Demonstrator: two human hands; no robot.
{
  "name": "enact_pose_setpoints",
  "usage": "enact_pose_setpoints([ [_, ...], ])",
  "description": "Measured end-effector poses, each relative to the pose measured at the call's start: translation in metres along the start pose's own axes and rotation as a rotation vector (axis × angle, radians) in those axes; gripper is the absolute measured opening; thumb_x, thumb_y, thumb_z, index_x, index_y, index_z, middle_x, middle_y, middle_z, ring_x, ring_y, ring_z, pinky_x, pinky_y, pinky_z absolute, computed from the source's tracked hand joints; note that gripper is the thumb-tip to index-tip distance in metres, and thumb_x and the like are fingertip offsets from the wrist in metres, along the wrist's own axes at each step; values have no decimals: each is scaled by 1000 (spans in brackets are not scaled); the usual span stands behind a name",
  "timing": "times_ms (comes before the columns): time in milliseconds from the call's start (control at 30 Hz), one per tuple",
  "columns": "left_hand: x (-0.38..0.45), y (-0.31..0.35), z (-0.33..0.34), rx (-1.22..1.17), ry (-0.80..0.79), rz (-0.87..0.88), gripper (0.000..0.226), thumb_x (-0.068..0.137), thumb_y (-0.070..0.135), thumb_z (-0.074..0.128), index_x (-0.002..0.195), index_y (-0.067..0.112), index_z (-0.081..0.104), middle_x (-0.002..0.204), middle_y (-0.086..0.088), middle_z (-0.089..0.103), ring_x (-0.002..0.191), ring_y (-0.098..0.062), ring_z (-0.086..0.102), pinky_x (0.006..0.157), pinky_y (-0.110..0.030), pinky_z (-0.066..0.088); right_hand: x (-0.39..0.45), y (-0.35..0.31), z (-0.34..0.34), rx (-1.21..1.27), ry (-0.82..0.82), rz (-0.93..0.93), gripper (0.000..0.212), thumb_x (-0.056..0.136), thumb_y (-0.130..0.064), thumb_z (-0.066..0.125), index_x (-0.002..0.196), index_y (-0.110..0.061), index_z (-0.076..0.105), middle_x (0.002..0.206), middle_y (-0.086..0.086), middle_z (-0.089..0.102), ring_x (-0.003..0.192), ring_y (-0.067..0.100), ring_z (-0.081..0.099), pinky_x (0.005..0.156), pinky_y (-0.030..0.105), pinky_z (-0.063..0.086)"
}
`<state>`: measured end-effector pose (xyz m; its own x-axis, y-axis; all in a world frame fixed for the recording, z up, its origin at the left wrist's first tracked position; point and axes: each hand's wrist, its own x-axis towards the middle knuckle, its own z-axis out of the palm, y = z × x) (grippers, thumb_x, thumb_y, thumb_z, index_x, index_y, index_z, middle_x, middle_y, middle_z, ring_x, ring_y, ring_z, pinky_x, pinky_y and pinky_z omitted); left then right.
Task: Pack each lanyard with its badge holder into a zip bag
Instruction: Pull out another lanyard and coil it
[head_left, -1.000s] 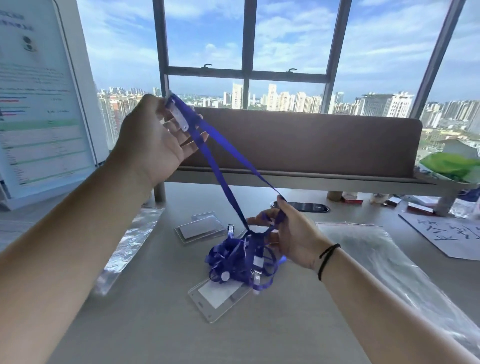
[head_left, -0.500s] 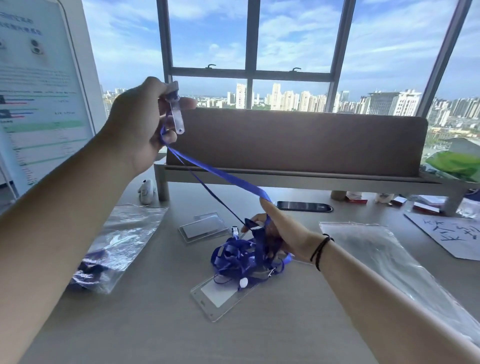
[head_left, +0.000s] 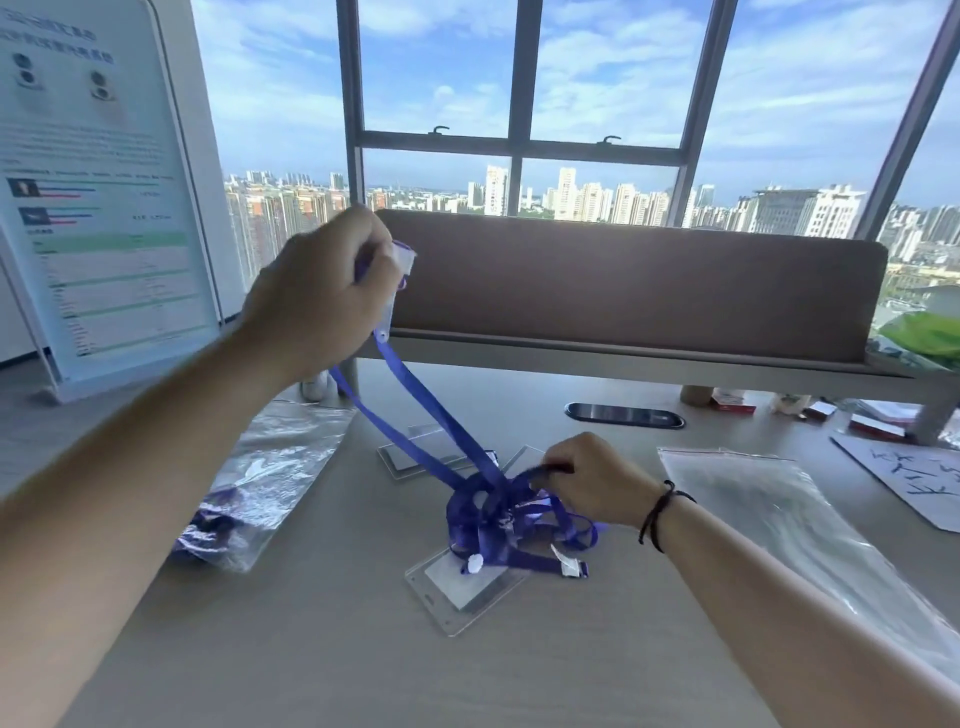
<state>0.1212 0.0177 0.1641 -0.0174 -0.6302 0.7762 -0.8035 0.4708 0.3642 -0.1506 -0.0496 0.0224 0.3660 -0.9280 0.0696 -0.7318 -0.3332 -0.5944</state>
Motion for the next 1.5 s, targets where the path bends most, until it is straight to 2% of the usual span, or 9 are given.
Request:
enact_pose_setpoints([
  [167,-30,-20,12,160,-111,-17,15,97,33,45,85,25,48,65,6,58,59,-11,53,56,-29,34,10,-15,-23,1098,238,241,57,104,-45,39,72,-8,69,52,0,22,43,15,16,44,24,21],
  [400,-54,-57,6,178,-172,-171,18,95,34,48,79,26,49,68,7,63,64,-23,58,66,-40,50,9,6,-25,1472,392,516,53,100,-28,26,77,-3,66,47,-1,28,47,17,25,56,26,31],
  [633,-65,-71,3,59,-124,-303,18,98,21,49,80,19,51,69,-3,60,64,-24,52,61,-34,41,12,18,-3,1182,263,626,38,102,-32,36,95,-7,63,65,12,60,55,27,58,58,34,52],
  [767,-67,-56,8,-194,-87,-402,20,100,14,44,84,13,56,69,-1,64,58,-15,53,56,-32,38,9,14,11,224,130,378,26,92,-42,60,92,-16,64,76,2,68,61,17,59,56,28,45],
  [867,-71,-46,11,-407,-108,-457,18,92,28,49,85,16,61,85,1,76,72,-24,64,69,-46,52,-5,11,26,-354,96,45,61,71,-75,61,115,-32,61,109,-6,58,98,15,57,80,34,50],
  [967,-80,-31,15,-513,-130,-450,21,83,36,51,80,22,66,90,1,77,89,-45,65,82,-60,53,-17,7,42,-446,-57,-64,80,65,-83,55,132,-39,49,122,-9,52,111,14,50,93,37,48],
  [1200,-149,-26,76,-290,-560,-275,18,99,36,48,84,28,52,72,19,66,63,-4,57,69,-36,51,14,30,57,-346,103,12,32,84,-53,58,93,-23,66,92,-2,62,86,22,60,76,38,53],
  [1333,-176,-24,103,-67,-762,-171,19,101,41,39,86,30,43,77,15,56,73,-7,51,66,-27,38,26,32,58,-262,178,50,27,86,-33,62,66,-18,55,71,-3,56,73,24,56,57,30,37],
  [1500,-176,-23,102,-57,-742,-87,21,100,43,36,84,30,41,79,14,55,74,-9,51,67,-31,43,46,48,66,-370,297,37,13,91,-25,54,86,-19,64,94,3,59,88,26,59,70,33,45],
])
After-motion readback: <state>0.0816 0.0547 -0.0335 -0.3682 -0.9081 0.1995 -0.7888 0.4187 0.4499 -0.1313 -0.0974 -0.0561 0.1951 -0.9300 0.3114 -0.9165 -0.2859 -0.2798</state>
